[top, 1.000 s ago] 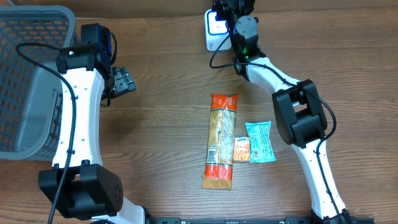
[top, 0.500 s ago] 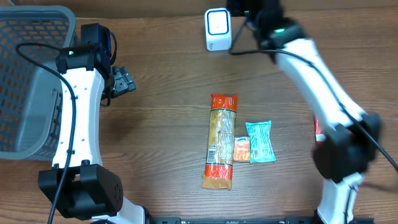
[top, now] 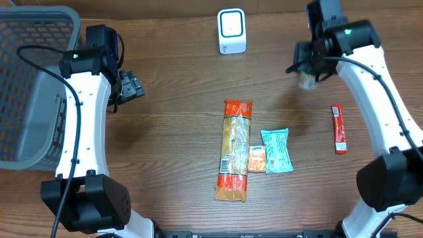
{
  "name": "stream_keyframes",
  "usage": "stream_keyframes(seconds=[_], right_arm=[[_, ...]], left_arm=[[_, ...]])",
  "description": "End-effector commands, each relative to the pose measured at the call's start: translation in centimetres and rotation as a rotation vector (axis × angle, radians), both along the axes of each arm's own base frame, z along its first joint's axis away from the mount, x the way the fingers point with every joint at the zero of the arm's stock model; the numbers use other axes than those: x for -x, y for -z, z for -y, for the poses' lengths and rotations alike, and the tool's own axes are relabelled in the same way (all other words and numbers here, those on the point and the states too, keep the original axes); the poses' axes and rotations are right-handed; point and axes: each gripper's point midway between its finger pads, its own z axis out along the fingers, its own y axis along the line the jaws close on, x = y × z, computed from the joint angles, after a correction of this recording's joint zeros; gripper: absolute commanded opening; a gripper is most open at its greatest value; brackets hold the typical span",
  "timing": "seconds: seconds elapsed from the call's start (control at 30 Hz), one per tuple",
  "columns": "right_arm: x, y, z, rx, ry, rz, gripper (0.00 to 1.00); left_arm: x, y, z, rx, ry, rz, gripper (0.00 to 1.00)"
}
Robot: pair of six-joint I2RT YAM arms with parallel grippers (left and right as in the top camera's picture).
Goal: Scan the item barcode
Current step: 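Carry the jar right and set it down beside the red stick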
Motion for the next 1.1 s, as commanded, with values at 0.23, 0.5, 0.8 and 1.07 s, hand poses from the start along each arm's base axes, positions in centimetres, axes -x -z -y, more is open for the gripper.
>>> stream_keyframes(seconds=[0.23,0.5,0.8,1.07], right_arm=[[4.7,9.8,3.4,0.008,0.067,-0.221,0.20],[6.5,11.6,4.3,0.022,0.082,-0.281,0.39],[6.5,10.5,4.5,0.029,0.085,-0.264,1.00],[5.2,3.2,1.8,-0.111,0.038,-0.129,1.00]], left_arm=[[-0.3,-0.5,-0.1,-0.005,0.019,0.009,1.00],[-0.3,-0.5,-0.1,-0.005,0.019,0.009,1.00],[-0.3,-0.5,-0.1,-0.005,0.019,0.009,1.00],[-0.3,-0.5,-0.1,-0.005,0.019,0.009,1.00]])
